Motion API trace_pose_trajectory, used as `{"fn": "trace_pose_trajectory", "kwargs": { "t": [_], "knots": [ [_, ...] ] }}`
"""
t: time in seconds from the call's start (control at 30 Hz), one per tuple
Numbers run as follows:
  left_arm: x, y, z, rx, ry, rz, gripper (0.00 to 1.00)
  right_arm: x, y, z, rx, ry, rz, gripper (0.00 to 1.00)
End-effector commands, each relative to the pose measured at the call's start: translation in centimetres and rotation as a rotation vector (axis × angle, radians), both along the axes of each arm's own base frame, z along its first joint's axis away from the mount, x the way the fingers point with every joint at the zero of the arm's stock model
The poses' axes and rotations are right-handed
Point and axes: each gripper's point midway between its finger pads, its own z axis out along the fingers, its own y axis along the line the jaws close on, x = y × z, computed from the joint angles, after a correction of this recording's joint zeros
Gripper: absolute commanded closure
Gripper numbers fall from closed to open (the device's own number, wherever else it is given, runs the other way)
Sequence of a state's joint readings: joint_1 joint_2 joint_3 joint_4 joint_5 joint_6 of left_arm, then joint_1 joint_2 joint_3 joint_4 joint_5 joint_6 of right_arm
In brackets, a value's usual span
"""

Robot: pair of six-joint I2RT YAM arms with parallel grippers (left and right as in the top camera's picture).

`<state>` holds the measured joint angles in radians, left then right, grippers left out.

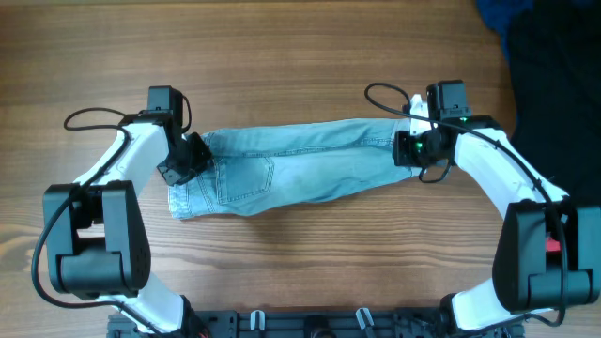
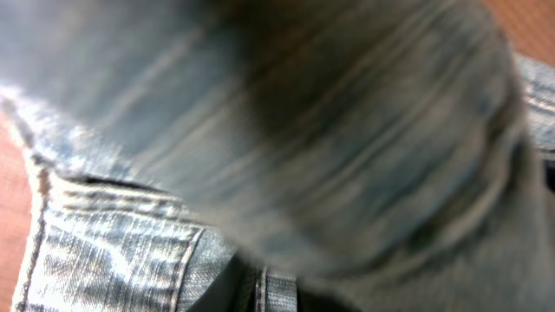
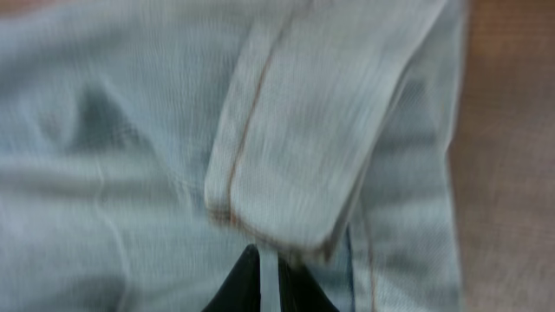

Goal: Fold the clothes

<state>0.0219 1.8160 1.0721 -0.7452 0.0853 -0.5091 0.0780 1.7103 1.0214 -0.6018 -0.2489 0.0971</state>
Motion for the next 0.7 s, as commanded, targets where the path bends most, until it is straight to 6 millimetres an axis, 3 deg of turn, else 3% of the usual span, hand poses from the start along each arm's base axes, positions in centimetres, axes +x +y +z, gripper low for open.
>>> {"fn": "trace_pose_trajectory", "kwargs": {
  "t": [0.0, 0.13, 0.2, 0.27, 0.33, 0.4, 0.43, 0.5, 0.6, 0.67],
  "knots": [
    [-1.7, 0.8, -1.2, 0.029, 0.072, 0.006, 0.82, 1.8, -0.2, -0.1, 0.006, -0.044, -0.084, 0.91],
    [-1.4, 0.8, -1.2, 0.030, 0.057, 0.006, 0.81, 6.2, 0.0, 2.0, 0.054, -0.221, -0.172, 0.89],
    [-1.4, 0.8, -1.2, 0.030, 0.058, 0.006, 0.81, 8.8, -1.5, 3.3, 0.043, -0.318, -0.329, 0.90],
    [-1.5, 0.8, -1.2, 0.029, 0.065, 0.006, 0.78, 10.5, -2.0, 4.0, 0.039, -0.396, -0.363, 0.91],
    [-2.0, 0.6, -1.1, 0.019, 0.085, 0.005, 0.96, 10.5, -2.4, 2.9, 0.009, -0.377, -0.376, 0.92],
    [-2.1, -0.3, -0.3, -0.032, 0.071, 0.003, 0.96, 9.5, -2.6, 1.0, -0.016, -0.311, -0.374, 0.92],
    [-1.5, -0.5, 1.1, -0.046, 0.023, 0.001, 0.96, 8.8, -2.7, -0.2, -0.030, -0.262, -0.373, 0.92],
    [-0.7, -0.5, 3.9, -0.042, -0.075, -0.001, 0.96, 8.2, -2.9, -0.6, -0.038, -0.235, -0.375, 0.92],
    [0.1, -0.5, 7.8, -0.037, -0.208, -0.009, 0.96, 7.5, -3.9, 1.0, -0.039, -0.218, -0.409, 0.96],
    [0.4, -0.5, 10.1, -0.030, -0.289, -0.032, 0.96, 6.9, -5.1, 4.3, -0.035, -0.241, -0.437, 0.96]
  ]
}}
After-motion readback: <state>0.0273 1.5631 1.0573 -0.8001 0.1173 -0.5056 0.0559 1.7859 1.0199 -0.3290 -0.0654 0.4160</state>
